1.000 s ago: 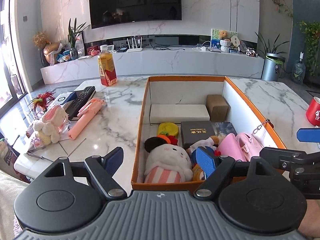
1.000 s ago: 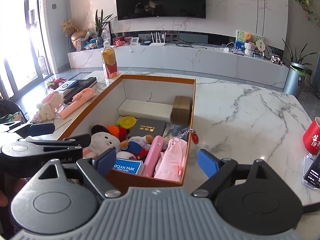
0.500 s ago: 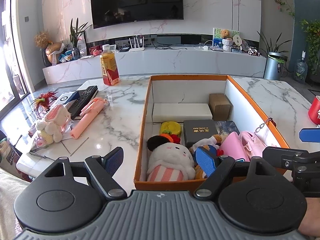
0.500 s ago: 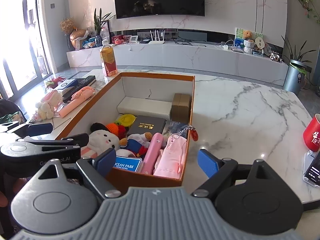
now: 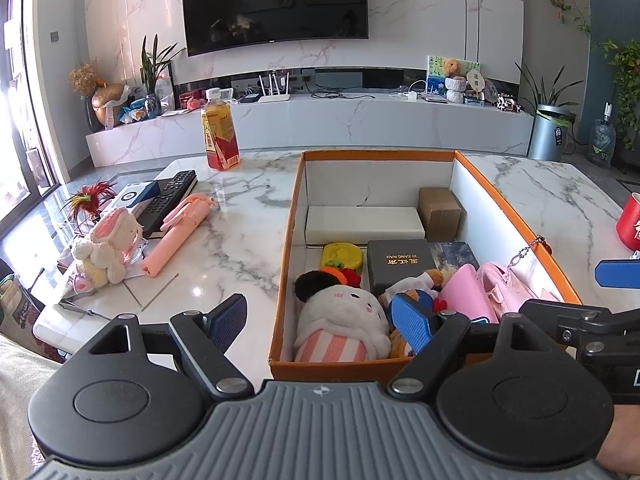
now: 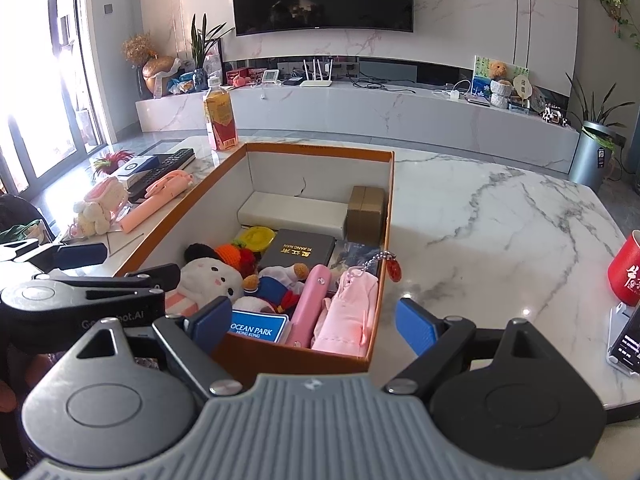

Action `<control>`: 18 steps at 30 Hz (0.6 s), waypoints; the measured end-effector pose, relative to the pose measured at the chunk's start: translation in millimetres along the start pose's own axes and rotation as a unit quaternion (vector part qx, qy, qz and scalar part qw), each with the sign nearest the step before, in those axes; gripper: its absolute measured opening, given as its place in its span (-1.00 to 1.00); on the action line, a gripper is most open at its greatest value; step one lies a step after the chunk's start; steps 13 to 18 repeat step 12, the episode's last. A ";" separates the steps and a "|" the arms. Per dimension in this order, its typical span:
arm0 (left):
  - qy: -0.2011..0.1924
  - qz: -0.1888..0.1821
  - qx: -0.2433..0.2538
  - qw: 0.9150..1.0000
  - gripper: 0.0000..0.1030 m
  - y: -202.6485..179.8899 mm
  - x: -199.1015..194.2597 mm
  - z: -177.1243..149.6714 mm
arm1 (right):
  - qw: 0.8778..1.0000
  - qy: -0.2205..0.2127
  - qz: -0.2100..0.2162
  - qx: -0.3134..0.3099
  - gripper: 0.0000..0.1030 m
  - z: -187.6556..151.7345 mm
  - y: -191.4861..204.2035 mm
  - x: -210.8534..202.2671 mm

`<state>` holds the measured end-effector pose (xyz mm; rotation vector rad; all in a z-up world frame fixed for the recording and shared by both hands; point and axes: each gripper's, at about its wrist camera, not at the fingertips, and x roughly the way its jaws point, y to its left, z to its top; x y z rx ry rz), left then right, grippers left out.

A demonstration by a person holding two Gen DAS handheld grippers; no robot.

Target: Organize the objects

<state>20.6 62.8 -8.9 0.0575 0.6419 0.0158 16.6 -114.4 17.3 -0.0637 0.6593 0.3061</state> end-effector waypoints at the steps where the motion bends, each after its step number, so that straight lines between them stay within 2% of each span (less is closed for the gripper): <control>1: 0.000 0.000 0.000 1.000 0.83 0.1 0.0 -0.1 | 1.000 0.000 0.000 -0.001 0.73 -0.1 0.5 0.1; 18: 0.000 -0.003 -0.003 1.000 0.83 0.8 -1.2 0.0 | 1.000 0.000 0.002 -0.007 0.73 -0.1 4.1 0.3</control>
